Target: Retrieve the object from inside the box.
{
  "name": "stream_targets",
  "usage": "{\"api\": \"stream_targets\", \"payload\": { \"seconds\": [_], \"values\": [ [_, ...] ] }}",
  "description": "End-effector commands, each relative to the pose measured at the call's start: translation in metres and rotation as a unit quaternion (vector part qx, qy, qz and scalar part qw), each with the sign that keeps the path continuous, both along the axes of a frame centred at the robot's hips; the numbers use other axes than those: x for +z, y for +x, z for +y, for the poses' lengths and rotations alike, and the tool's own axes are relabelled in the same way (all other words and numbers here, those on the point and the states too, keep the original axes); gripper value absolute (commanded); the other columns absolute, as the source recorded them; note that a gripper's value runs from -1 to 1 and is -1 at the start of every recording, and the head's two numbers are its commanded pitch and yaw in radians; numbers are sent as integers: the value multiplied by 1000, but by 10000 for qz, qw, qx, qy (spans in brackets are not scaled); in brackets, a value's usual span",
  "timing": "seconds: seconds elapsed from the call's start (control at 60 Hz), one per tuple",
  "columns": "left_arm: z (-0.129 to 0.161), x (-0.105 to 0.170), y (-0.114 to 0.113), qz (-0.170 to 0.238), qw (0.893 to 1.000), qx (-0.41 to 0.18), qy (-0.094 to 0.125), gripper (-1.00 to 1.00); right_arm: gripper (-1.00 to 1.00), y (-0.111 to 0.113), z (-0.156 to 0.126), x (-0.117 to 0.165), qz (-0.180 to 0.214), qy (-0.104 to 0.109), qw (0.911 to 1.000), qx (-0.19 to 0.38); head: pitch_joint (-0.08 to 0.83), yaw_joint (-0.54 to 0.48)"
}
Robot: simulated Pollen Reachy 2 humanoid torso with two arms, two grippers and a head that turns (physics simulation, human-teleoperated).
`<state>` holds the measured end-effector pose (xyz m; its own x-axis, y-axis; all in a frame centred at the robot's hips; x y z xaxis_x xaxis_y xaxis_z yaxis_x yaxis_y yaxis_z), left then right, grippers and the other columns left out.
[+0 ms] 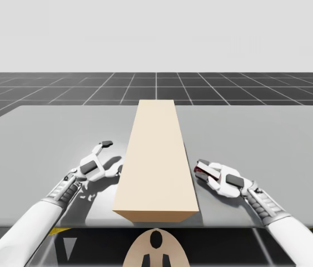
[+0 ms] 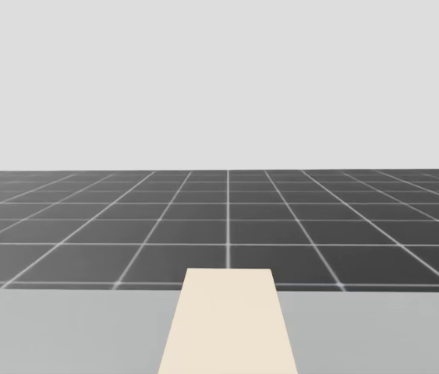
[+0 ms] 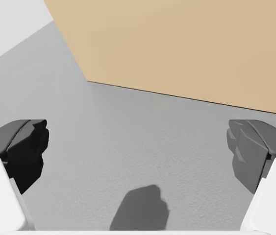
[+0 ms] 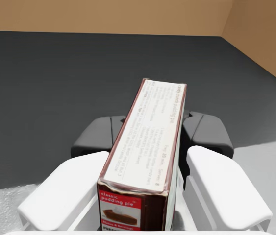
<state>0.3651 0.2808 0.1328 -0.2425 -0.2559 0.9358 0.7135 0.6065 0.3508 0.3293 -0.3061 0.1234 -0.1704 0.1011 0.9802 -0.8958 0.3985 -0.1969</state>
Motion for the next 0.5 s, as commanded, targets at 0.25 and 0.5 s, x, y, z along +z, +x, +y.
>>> {"api": "stream_targets", "payload": {
  "seconds": [0.25,0.5],
  "values": [
    [4,1,2,-22,9999,105,-56,-1000,999,24,-69,63,-1026,606,9919,-435,17,24],
    [4,1,3,-27,9999,124,-67,-1000,999,40,-89,119,-1780,813,9764,-913,15,25]
  ]
}}
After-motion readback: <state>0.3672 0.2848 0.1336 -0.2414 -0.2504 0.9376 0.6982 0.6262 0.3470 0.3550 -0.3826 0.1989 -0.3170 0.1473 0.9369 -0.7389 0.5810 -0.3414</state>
